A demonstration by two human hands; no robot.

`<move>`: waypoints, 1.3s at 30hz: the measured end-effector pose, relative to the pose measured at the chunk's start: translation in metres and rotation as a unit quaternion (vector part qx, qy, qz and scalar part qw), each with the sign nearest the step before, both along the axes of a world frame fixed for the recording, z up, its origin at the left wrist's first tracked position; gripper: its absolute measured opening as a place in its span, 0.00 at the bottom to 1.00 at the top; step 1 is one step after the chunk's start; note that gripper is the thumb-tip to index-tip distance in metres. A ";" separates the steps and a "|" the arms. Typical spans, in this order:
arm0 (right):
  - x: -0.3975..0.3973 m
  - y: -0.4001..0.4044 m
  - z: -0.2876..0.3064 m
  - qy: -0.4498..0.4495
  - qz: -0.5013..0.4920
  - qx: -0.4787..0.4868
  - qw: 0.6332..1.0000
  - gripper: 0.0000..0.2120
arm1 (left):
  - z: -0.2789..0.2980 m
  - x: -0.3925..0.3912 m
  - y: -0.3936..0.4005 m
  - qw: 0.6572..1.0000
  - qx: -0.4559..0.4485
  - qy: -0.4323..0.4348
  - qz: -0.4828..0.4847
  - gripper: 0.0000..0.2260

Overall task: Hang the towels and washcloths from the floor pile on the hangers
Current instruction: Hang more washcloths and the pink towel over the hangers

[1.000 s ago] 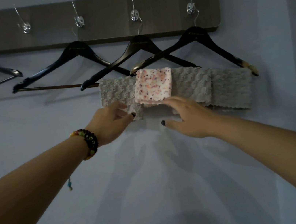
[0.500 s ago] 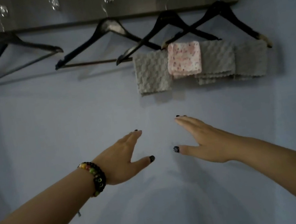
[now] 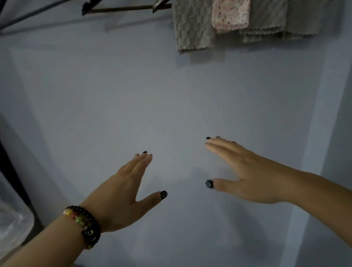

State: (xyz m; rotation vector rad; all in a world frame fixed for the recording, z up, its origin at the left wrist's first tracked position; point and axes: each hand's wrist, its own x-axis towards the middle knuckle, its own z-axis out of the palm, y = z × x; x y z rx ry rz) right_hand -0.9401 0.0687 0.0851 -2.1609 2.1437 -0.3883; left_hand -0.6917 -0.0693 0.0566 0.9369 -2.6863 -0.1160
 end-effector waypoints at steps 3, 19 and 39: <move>0.021 0.011 -0.022 -0.008 0.027 0.012 1.000 0.39 | -0.022 0.021 0.024 1.000 -0.004 0.003 0.018 0.43; 0.099 0.081 -0.170 -0.091 0.081 0.152 0.981 0.39 | -0.163 0.104 0.163 0.987 0.086 -0.043 0.128 0.41; 0.277 0.065 -0.274 -0.107 0.092 0.273 0.952 0.35 | -0.269 0.275 0.184 0.962 0.186 -0.054 0.193 0.41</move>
